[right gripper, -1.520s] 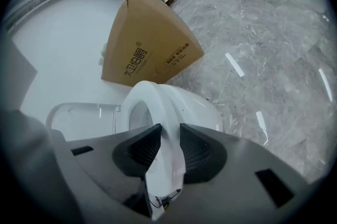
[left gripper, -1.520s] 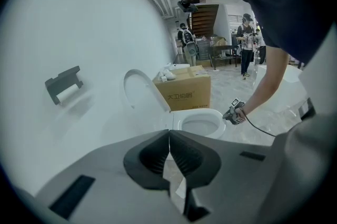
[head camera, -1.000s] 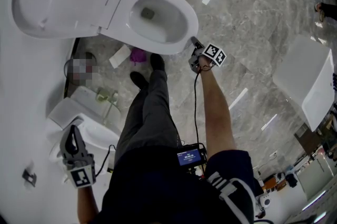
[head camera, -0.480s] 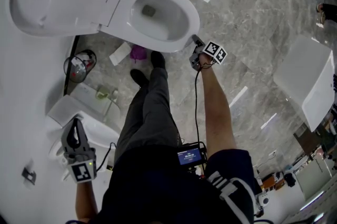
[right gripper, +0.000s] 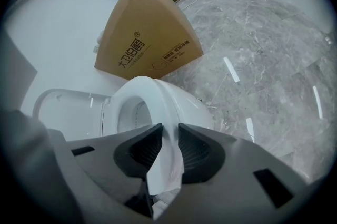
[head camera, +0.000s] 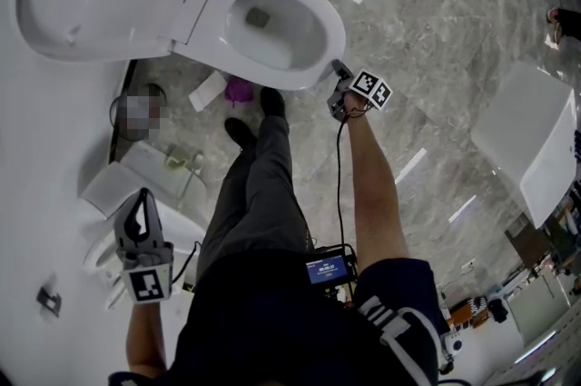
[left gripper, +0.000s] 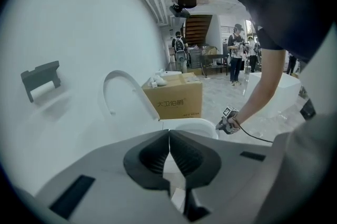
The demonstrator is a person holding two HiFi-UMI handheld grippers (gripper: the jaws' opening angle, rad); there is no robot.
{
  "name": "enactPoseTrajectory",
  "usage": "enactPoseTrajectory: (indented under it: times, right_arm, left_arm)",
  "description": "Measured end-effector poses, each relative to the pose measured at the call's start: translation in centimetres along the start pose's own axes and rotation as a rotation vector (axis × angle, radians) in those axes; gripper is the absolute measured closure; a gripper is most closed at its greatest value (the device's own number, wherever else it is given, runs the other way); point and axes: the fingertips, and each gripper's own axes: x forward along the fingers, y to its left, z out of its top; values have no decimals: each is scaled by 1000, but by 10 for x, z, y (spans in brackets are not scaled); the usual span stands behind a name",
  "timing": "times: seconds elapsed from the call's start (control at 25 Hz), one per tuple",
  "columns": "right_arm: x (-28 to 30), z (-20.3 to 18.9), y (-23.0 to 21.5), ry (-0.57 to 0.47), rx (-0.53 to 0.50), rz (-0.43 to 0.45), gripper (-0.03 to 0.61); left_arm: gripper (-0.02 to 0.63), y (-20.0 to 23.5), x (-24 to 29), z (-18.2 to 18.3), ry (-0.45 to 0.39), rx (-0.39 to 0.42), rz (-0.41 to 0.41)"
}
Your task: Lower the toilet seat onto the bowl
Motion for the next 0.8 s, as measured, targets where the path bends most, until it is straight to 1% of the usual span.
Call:
enactPoseTrajectory:
  times: [0.32,0.44,0.6,0.8]
  right_arm:
    - [1,0,1,19,-35,-13,477]
    - [0,1,1,23,-64,-25,477]
    - [-1,2,3,33,-132,-68,472]
    - [1,3,5,68,-262,-128,471]
  left_arm:
    - [588,-5,8,-1,1,-6,-20]
    - [588,-6,8,0,-4,-5,-19]
    - [588,-4,5,-2,6,-14,-13]
    - [588,-3,4,-7,12,-17,-8]
